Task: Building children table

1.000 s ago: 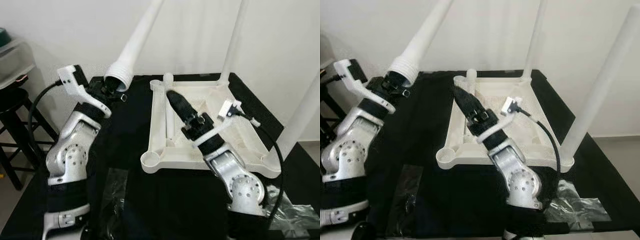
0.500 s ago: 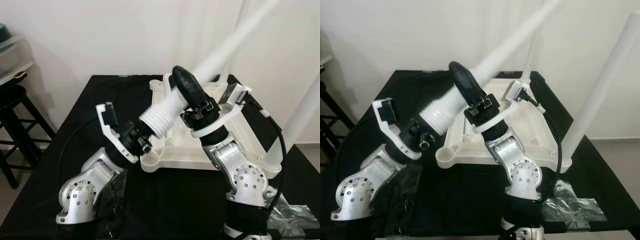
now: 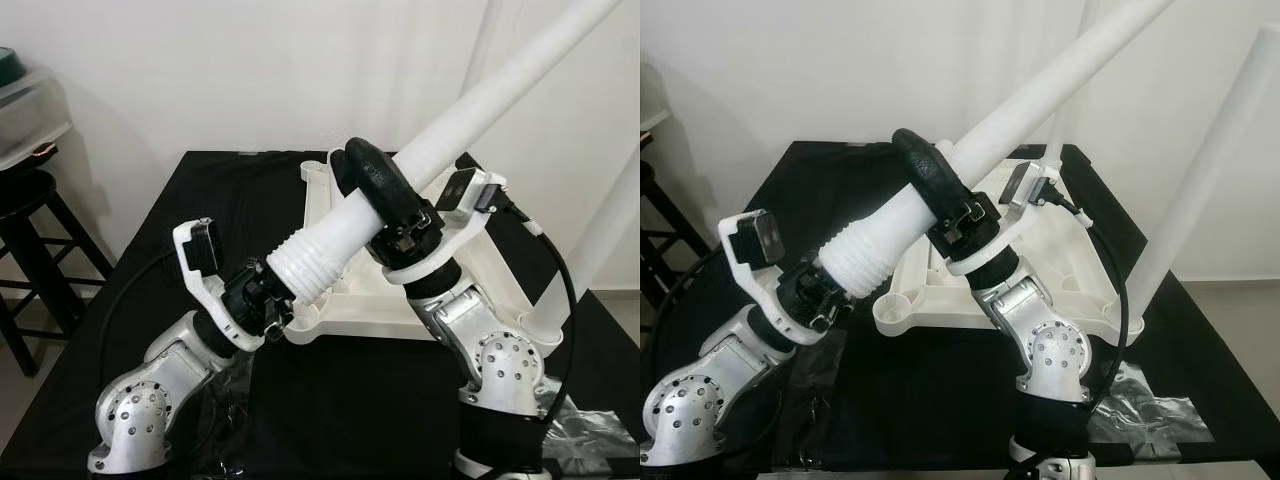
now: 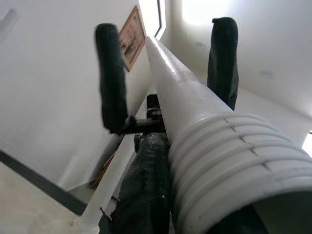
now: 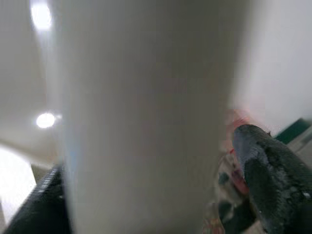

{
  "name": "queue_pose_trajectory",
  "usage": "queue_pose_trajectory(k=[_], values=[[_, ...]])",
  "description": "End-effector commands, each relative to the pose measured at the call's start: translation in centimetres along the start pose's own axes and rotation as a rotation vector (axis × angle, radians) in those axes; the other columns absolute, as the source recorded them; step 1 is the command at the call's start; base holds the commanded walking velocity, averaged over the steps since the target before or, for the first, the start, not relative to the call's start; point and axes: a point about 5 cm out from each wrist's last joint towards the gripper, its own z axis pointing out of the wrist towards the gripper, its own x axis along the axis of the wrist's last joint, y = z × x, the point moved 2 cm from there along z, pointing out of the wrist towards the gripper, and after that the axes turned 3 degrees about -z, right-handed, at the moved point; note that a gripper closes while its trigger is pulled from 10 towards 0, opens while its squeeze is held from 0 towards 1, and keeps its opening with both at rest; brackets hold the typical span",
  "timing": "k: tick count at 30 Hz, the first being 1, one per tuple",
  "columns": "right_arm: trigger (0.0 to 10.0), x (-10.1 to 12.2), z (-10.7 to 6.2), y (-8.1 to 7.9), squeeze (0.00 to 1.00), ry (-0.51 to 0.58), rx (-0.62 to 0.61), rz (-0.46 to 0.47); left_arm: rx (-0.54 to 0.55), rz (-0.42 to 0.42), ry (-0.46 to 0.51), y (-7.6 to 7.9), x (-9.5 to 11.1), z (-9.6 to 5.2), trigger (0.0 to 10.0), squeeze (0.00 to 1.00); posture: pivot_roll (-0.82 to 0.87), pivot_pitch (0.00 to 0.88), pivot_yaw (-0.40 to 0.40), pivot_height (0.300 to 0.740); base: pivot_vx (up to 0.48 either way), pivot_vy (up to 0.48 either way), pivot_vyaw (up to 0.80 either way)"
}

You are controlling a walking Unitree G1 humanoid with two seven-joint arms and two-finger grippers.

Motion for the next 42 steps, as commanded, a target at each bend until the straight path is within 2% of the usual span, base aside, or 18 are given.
queue_pose_trajectory(k=[1, 2, 9, 18, 19, 21, 27, 32, 33, 35, 36, 38, 39, 40, 41, 42], values=[[4.9, 0.0, 0.4, -1.0, 0.0, -0.003, 0.06, 0.006, -0.012, -0.024, -0.048, 0.1, -0.9, 0.1, 0.0, 0.0, -0.01, 0.0, -0.039, 0.74, 0.0, 0.0, 0.0], [0.0, -0.1, 0.4, -1.3, 0.0, -0.007, 0.077, 0.012, -0.01, -0.029, -0.068, 0.1, -1.2, 0.0, 0.0, 0.0, -0.01, 0.0, -0.038, 0.74, 0.0, 0.0, 0.0], [0.0, -0.8, 0.1, -2.3, 0.0, -0.053, 0.152, 0.048, 0.004, -0.016, -0.147, 0.0, -2.7, -0.3, 0.0, 0.0, -0.01, 0.0, -0.039, 0.74, 0.0, 0.0, 0.0], [0.0, -0.8, -0.1, -2.3, 0.0, -0.057, 0.153, 0.041, 0.049, -0.018, -0.125, -0.4, -2.6, -0.2, 0.0, 0.0, -0.01, 0.0, -0.039, 0.74, 0.0, 0.0, 0.0], [0.0, -0.6, 0.1, -2.0, 0.0, -0.042, 0.129, 0.025, 0.057, -0.02, -0.124, -0.4, -2.5, -0.3, 10.0, 1.0, -0.01, 0.0, -0.037, 0.74, 0.0, 0.0, 0.0], [0.0, -0.4, 0.2, -1.8, 0.0, -0.032, 0.111, 0.014, 0.061, -0.021, -0.124, -0.3, -2.4, -0.4, 10.0, 1.0, -0.01, 0.0, -0.037, 0.74, 0.0, 0.0, 0.0], [0.0, 1.6, 0.8, 0.9, 0.0, 0.046, -0.087, -0.098, 0.115, 0.025, -0.164, -0.2, -1.8, -2.4, 10.0, 1.0, -0.01, 0.0, -0.038, 0.74, 0.0, 0.0, 0.0], [0.0, 3.7, 0.7, 2.8, 0.0, 0.113, -0.226, -0.174, 0.174, 0.115, -0.292, 0.2, -1.5, -4.9, 10.0, 1.0, 0.0, 0.0, -0.032, 0.74, 0.0, 0.0, 0.0], [0.0, 3.7, 0.7, 2.8, 0.0, 0.113, -0.226, -0.174, 0.174, 0.115, -0.292, 0.2, -1.5, -4.9, 10.0, 1.0, 0.0, 0.0, -0.032, 0.74, 0.0, 0.0, 0.0], [0.0, 4.2, 0.6, 3.3, 0.0, 0.119, -0.273, -0.216, 0.227, 0.165, -0.337, -0.1, -1.3, -5.7, 10.0, 1.0, 0.0, 0.0, -0.03, 0.74, 0.0, 0.0, 0.0], [0.0, 4.2, 0.6, 3.3, 0.0, 0.119, -0.273, -0.216, 0.227, 0.165, -0.337, -0.1, -1.3, -5.7, 10.0, 1.0, 0.0, 0.0, -0.03, 0.74, 0.0, 0.0, 0.0], [0.0, 4.4, 0.4, 3.9, 0.0, 0.103, -0.327, -0.28, 0.312, 0.234, -0.368, -0.9, -0.6, -6.6, 10.0, 1.0, 0.0, 0.0, -0.028, 0.74, 0.0, 0.0, 0.0], [0.0, 4.3, 0.0, 4.4, 0.0, 0.077, -0.366, -0.322, 0.378, 0.297, -0.364, -1.7, 0.3, -7.0, 10.0, 1.0, 0.0, 0.0, -0.026, 0.74, 0.0, 0.0, 0.0], [0.0, 4.3, 0.0, 4.4, 0.0, 0.077, -0.366, -0.322, 0.378, 0.297, -0.364, -1.7, 0.3, -7.0, 10.0, 1.0, 0.0, 0.0, -0.026, 0.74, 0.0, 0.0, 0.0], [0.0, 4.2, -0.2, 4.8, 0.0, 0.059, -0.392, -0.348, 0.422, 0.339, -0.36, -2.1, 0.9, -7.2, 10.0, 1.0, 0.0, 0.0, -0.026, 0.74, 0.0, 0.0, 0.0], [4.5, 3.8, -0.5, 5.1, 0.0, 0.019, -0.416, -0.387, 0.494, 0.391, -0.326, -2.9, 2.0, -7.3, 10.0, 1.0, 0.0, 0.0, -0.027, 0.74, 0.0, 0.0, 0.0]])
